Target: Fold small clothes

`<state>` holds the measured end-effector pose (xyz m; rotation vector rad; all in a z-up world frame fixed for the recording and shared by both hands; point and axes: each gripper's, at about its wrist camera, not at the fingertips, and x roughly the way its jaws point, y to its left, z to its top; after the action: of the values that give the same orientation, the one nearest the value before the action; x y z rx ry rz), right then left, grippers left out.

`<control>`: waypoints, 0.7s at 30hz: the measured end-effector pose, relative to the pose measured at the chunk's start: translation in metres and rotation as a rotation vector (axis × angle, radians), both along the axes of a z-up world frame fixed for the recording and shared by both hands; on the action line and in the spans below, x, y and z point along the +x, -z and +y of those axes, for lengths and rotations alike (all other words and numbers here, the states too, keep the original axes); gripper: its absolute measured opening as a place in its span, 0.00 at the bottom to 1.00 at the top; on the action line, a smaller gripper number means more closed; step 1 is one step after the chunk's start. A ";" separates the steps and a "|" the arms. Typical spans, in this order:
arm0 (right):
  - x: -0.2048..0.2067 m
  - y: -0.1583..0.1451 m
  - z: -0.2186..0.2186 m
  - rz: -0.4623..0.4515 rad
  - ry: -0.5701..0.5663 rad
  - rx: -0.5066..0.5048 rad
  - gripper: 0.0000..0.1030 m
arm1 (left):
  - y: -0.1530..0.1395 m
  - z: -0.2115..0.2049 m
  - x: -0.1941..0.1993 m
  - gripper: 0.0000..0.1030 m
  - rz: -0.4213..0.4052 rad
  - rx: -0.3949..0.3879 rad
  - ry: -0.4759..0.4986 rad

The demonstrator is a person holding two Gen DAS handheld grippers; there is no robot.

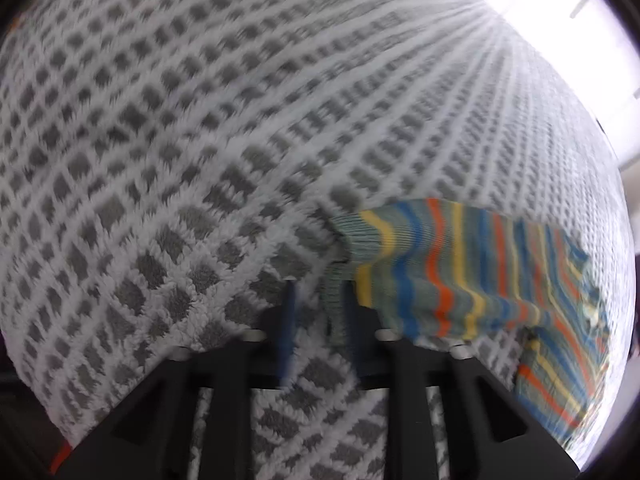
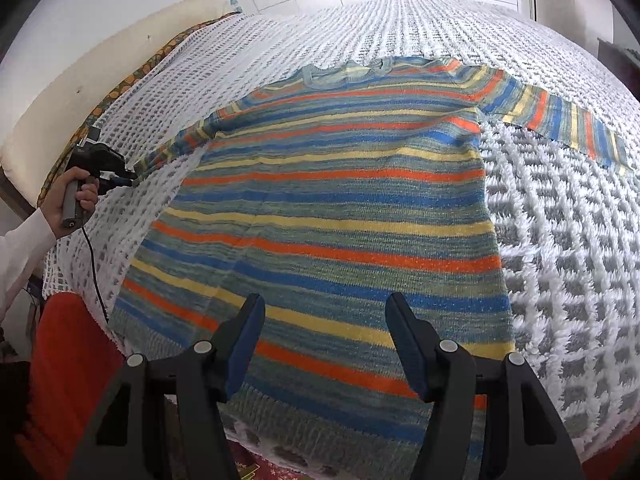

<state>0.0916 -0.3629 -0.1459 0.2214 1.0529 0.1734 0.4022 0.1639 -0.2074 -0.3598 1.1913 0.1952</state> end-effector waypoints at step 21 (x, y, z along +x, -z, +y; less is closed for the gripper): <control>0.003 -0.007 0.020 0.006 -0.021 0.034 0.61 | 0.007 -0.188 -0.012 0.39 -0.044 -0.269 0.558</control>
<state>0.0949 -0.3424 -0.1394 0.2417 1.0595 0.2098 0.3904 -0.0240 -0.2147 -0.2507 1.2326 -0.4574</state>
